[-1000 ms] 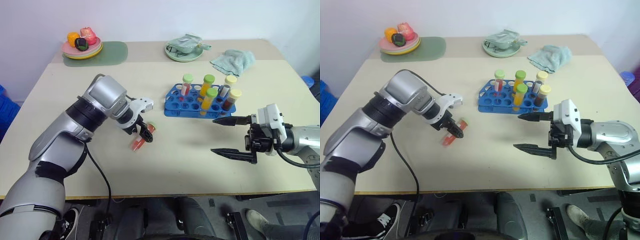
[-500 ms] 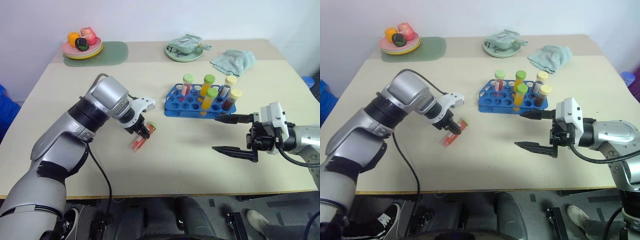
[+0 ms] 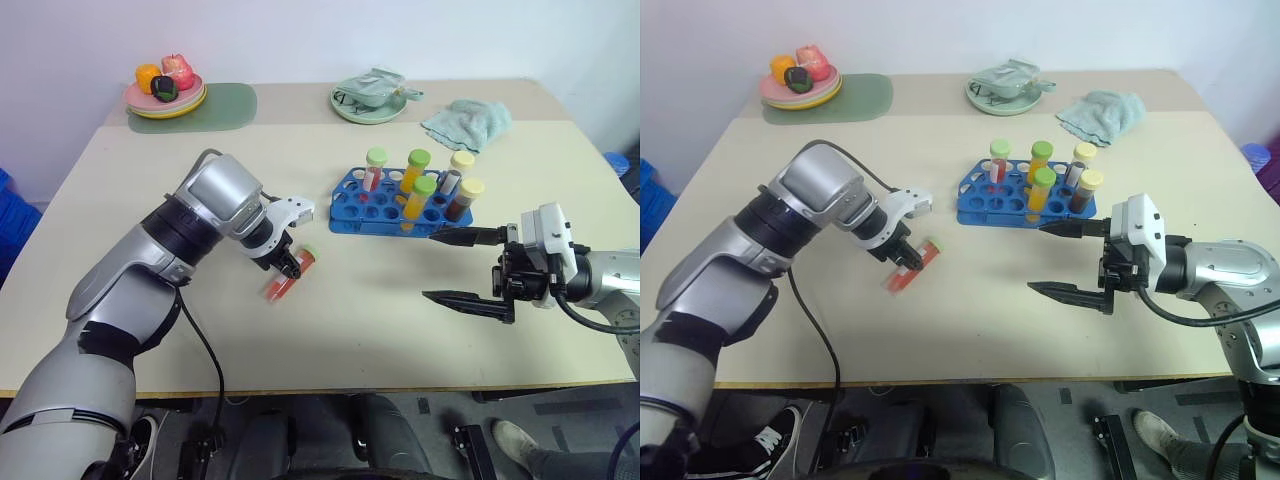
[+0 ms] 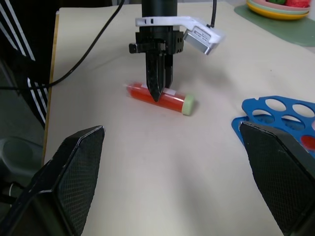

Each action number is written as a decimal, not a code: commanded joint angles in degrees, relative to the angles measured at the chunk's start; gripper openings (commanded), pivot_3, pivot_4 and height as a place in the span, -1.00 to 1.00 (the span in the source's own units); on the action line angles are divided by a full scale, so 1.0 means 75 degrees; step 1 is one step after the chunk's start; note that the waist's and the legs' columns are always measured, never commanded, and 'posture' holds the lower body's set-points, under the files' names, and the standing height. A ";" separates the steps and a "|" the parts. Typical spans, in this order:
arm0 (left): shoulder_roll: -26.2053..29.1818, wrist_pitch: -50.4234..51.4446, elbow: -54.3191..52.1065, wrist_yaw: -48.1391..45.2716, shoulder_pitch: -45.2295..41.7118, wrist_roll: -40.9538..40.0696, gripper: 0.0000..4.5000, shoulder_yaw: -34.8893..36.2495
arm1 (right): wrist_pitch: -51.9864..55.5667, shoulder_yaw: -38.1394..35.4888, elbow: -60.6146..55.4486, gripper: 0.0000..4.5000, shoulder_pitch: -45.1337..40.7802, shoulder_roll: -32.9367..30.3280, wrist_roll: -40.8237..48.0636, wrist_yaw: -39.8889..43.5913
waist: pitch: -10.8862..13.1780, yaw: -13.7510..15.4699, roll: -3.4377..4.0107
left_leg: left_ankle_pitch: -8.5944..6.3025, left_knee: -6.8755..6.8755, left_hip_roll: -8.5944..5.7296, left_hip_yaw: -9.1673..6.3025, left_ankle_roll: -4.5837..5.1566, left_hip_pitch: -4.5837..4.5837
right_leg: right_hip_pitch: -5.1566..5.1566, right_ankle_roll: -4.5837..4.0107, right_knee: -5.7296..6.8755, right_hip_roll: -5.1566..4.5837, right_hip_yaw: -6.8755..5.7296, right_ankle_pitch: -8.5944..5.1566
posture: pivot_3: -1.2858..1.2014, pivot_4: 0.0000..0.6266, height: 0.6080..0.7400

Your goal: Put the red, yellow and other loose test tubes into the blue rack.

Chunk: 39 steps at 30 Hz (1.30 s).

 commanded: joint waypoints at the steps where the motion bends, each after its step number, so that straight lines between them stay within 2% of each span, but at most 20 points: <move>1: -0.0010 -0.0287 -0.0006 -0.0035 -0.0165 0.0135 -0.60 0.0154 | 0.0007 -0.0219 -0.0242 1.00 -0.0050 -0.0010 0.0158 -0.0027 | 0.0000 0.0003 0.0000 | 0.0000 0.0000 0.0000 0.0000 0.0000 0.0000 | 0.0000 0.0000 0.0000 0.0000 0.0000 0.0000 | 0.03 -0.52 1.00; 5: 0.0061 -0.1100 -0.0407 0.0193 -0.0035 0.0322 -0.60 0.0878 | 0.0103 -0.0317 -0.0275 1.00 0.0015 -0.0020 0.0189 -0.0143 | 0.0000 0.0001 0.0000 | 0.0000 0.0001 0.0001 0.0000 0.0000 -0.0002 | -0.0001 0.0000 -0.0001 -0.0001 0.0000 0.0000 | 0.03 -0.52 1.00; 7: 0.0309 -0.1366 -0.1155 0.0230 0.0146 0.0302 -0.60 0.1245 | 0.0117 -0.0440 -0.0247 1.00 0.0120 0.0001 0.0180 -0.0232 | 0.0000 -0.0002 -0.0001 | 0.0000 0.0001 0.0004 0.0000 -0.0001 -0.0004 | -0.0006 0.0000 -0.0001 -0.0003 0.0000 0.0000 | 0.03 -0.52 1.00; 9: 0.0311 -0.1363 -0.1883 0.0391 0.0504 0.0055 -0.60 0.2116 | 0.0128 -0.0537 -0.0252 1.00 0.0228 0.0009 0.0153 -0.0313 | -0.0001 -0.0001 0.0001 | 0.0000 -0.0001 0.0011 0.0000 -0.0001 -0.0004 | -0.0007 0.0000 -0.0001 -0.0003 0.0001 0.0000 | 0.03 -0.52 1.00; 12: 0.0611 -0.1927 -0.3444 0.0493 0.1553 -0.0137 -0.60 0.3007 | 0.0092 -0.0731 -0.0076 1.00 0.0144 0.0084 0.0046 -0.0686 | -0.0005 -0.0030 0.0008 | 0.0001 -0.0001 0.0030 0.0003 -0.0002 0.0000 | -0.0008 0.0000 0.0002 -0.0005 0.0008 0.0000 | 0.03 -0.52 1.00; 14: 0.0753 -0.2708 -0.4279 0.0480 0.2336 -0.0161 -0.60 0.3501 | 0.0065 -0.0931 0.0110 1.00 0.0042 0.0129 -0.0003 -0.0961 | -0.0005 -0.0019 0.0008 | 0.0001 -0.0001 0.0035 0.0003 -0.0002 0.0006 | -0.0009 0.0000 0.0009 -0.0006 0.0020 0.0000 | 0.03 -0.52 1.00; 18: 0.0575 -0.5101 -0.4988 0.0632 0.4000 0.0101 -0.60 0.4576 | 0.0074 -0.1325 0.0173 1.00 0.0184 0.0244 0.0012 -0.1392 | -0.0004 0.0039 0.0007 | 0.0002 0.0004 0.0035 0.0004 -0.0005 0.0003 | -0.0009 0.0000 0.0004 -0.0010 0.0018 0.0000 | 0.03 -0.52 1.00; 20: 0.0207 -0.6861 -0.5057 0.0824 0.4771 0.0479 -0.60 0.4886 | 0.0008 -0.1435 0.0173 1.00 0.0356 0.0385 -0.0083 -0.1600 | -0.0005 0.0077 0.0006 | 0.0002 0.0008 0.0034 0.0004 -0.0005 0.0001 | -0.0004 0.0001 0.0000 -0.0013 0.0018 0.0001 | 0.03 -0.52 1.00; 23: -0.0687 -0.9035 -0.4516 0.1173 0.5423 0.0813 -0.60 0.5228 | 0.0006 -0.1476 0.0098 1.00 0.0448 0.0679 -0.0139 -0.2030 | -0.0005 0.0204 0.0006 | 0.0002 0.0012 0.0032 0.0011 -0.0005 0.0004 | 0.0003 0.0002 -0.0003 -0.0015 0.0018 0.0001 | 0.03 -0.52 1.00; 25: -0.0992 -1.0231 -0.4020 0.1223 0.5690 0.1322 -0.60 0.5025 | 0.0102 -0.1434 0.0013 1.00 0.0438 0.0847 -0.0110 -0.2296 | -0.0006 0.0230 0.0006 | 0.0002 0.0016 0.0023 0.0011 -0.0004 0.0006 | 0.0011 0.0005 -0.0005 -0.0018 0.0015 0.0004 | 0.03 -0.52 1.00; 29: -0.2095 -1.1490 -0.3241 0.1599 0.5886 0.1389 -0.60 0.4947 | 0.0039 -0.1256 -0.0051 1.00 0.0328 0.1136 -0.0295 -0.2785 | -0.0008 0.0209 0.0006 | 0.0000 0.0015 0.0015 0.0013 -0.0001 0.0009 | 0.0019 0.0010 -0.0008 -0.0017 0.0016 0.0006 | 0.03 -0.52 1.00; 33: -0.2796 -1.2788 -0.2103 0.1538 0.5453 0.1563 -0.60 0.4949 | -0.0159 -0.1063 -0.0005 1.00 0.0346 0.1214 -0.0681 -0.2943 | -0.0007 0.0187 0.0006 | -0.0001 0.0015 0.0005 0.0014 0.0001 0.0011 | 0.0019 0.0011 -0.0005 -0.0009 0.0016 0.0007 | 0.03 -0.52 1.00; 39: -0.3530 -1.4742 0.0326 0.1707 0.4115 0.1640 -0.60 0.5309 | -0.0041 -0.0959 -0.0285 1.00 0.0520 0.1281 -0.0635 -0.2966 | -0.0008 0.0195 0.0004 | -0.0008 0.0017 -0.0001 0.0016 0.0013 0.0015 | 0.0026 0.0013 -0.0008 -0.0005 0.0014 0.0008 | 0.03 -0.52 1.00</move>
